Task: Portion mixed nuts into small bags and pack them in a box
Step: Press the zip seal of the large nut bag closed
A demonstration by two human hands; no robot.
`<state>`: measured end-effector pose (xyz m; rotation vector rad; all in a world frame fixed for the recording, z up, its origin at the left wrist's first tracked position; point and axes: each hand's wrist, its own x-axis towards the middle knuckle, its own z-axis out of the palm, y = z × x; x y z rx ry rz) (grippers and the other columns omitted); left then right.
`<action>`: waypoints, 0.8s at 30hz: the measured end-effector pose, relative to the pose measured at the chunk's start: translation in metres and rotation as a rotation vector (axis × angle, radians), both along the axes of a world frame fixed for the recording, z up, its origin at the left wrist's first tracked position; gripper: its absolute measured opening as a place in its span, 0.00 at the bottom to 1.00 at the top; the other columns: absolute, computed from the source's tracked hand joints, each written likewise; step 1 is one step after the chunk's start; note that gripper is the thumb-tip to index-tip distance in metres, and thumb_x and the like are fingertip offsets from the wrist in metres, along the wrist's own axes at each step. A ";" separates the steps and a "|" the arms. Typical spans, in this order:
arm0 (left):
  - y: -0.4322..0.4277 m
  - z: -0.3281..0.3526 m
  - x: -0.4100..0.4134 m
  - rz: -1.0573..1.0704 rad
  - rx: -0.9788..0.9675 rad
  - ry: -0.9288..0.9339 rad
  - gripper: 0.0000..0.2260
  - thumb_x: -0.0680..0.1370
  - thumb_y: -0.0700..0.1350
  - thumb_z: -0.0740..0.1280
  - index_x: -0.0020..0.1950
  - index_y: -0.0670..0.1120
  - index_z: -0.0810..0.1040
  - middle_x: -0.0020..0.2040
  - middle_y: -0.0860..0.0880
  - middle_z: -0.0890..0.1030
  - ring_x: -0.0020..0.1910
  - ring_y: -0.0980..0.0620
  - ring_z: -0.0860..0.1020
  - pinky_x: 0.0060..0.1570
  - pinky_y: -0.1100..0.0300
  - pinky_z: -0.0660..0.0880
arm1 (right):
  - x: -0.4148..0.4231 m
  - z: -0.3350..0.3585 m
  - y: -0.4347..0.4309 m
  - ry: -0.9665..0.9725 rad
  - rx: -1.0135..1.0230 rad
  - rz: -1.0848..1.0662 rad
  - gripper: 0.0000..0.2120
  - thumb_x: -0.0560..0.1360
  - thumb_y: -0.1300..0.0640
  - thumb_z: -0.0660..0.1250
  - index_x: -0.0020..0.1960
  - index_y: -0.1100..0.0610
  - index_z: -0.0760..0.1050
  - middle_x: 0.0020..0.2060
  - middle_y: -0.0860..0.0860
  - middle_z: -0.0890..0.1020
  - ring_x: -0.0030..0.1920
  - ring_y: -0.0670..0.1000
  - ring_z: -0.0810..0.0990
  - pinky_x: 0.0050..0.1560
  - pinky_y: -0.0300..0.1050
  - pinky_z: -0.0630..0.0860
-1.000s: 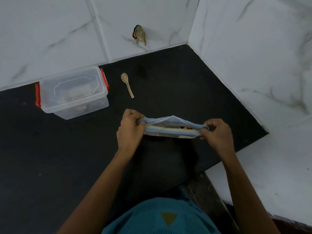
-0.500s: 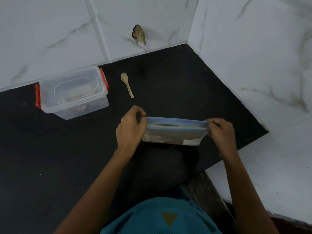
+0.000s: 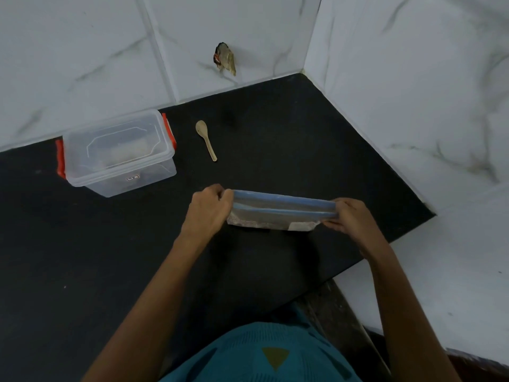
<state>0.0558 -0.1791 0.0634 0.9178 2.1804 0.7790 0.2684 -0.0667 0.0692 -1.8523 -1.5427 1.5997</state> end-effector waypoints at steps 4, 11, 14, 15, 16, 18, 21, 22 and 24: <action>-0.002 0.003 -0.001 0.001 0.037 0.045 0.06 0.79 0.46 0.59 0.54 0.47 0.69 0.51 0.46 0.72 0.47 0.50 0.75 0.45 0.55 0.76 | 0.006 0.000 -0.006 -0.222 0.325 0.068 0.03 0.77 0.57 0.60 0.51 0.52 0.70 0.50 0.52 0.73 0.49 0.50 0.76 0.52 0.47 0.75; 0.000 0.005 0.004 0.072 0.081 -0.030 0.07 0.79 0.43 0.60 0.49 0.42 0.76 0.42 0.48 0.77 0.35 0.57 0.77 0.31 0.68 0.74 | 0.007 0.007 -0.011 -0.047 0.204 -0.016 0.06 0.77 0.60 0.60 0.50 0.59 0.74 0.41 0.52 0.77 0.42 0.49 0.79 0.42 0.40 0.77; 0.001 0.006 0.003 0.164 0.060 -0.348 0.06 0.78 0.41 0.61 0.46 0.42 0.76 0.46 0.44 0.78 0.41 0.52 0.79 0.43 0.61 0.78 | 0.008 0.011 -0.013 0.203 -0.023 -0.066 0.06 0.78 0.62 0.58 0.46 0.58 0.73 0.45 0.55 0.78 0.45 0.50 0.80 0.41 0.41 0.77; 0.001 0.008 0.002 0.191 0.054 -0.529 0.05 0.77 0.41 0.62 0.46 0.42 0.76 0.47 0.43 0.78 0.44 0.51 0.79 0.46 0.59 0.78 | 0.010 0.012 -0.013 0.299 -0.109 -0.084 0.06 0.77 0.62 0.58 0.48 0.59 0.73 0.47 0.57 0.78 0.47 0.51 0.79 0.43 0.42 0.77; 0.000 0.012 0.002 0.205 0.052 -0.722 0.04 0.76 0.40 0.62 0.47 0.42 0.76 0.48 0.43 0.78 0.46 0.50 0.79 0.48 0.58 0.78 | 0.011 0.013 -0.012 0.391 -0.193 -0.110 0.06 0.77 0.62 0.58 0.50 0.60 0.73 0.49 0.57 0.78 0.48 0.52 0.79 0.44 0.43 0.77; -0.003 0.014 0.001 0.237 0.057 -1.059 0.09 0.72 0.40 0.66 0.51 0.41 0.75 0.48 0.42 0.79 0.48 0.48 0.79 0.50 0.56 0.78 | 0.014 0.013 -0.013 0.531 -0.344 -0.173 0.07 0.75 0.63 0.60 0.53 0.61 0.72 0.49 0.58 0.78 0.49 0.52 0.79 0.42 0.43 0.79; -0.008 0.011 0.004 0.281 0.066 -1.298 0.19 0.66 0.42 0.69 0.57 0.40 0.75 0.48 0.41 0.81 0.47 0.47 0.81 0.47 0.55 0.80 | 0.013 0.011 -0.017 0.674 -0.483 -0.236 0.12 0.69 0.62 0.64 0.52 0.62 0.72 0.48 0.59 0.78 0.46 0.53 0.80 0.38 0.41 0.81; -0.009 0.009 0.006 0.286 0.064 -1.314 0.20 0.66 0.43 0.69 0.56 0.41 0.76 0.48 0.41 0.81 0.46 0.47 0.81 0.46 0.56 0.80 | 0.012 0.010 -0.018 0.705 -0.510 -0.249 0.14 0.67 0.61 0.65 0.52 0.62 0.73 0.48 0.59 0.78 0.46 0.53 0.81 0.38 0.41 0.81; -0.009 0.006 0.009 0.291 0.053 -1.319 0.19 0.66 0.44 0.69 0.56 0.42 0.76 0.46 0.43 0.81 0.46 0.48 0.81 0.44 0.56 0.80 | 0.013 0.006 -0.019 0.731 -0.542 -0.246 0.18 0.63 0.59 0.70 0.52 0.61 0.73 0.48 0.59 0.79 0.47 0.53 0.81 0.38 0.43 0.81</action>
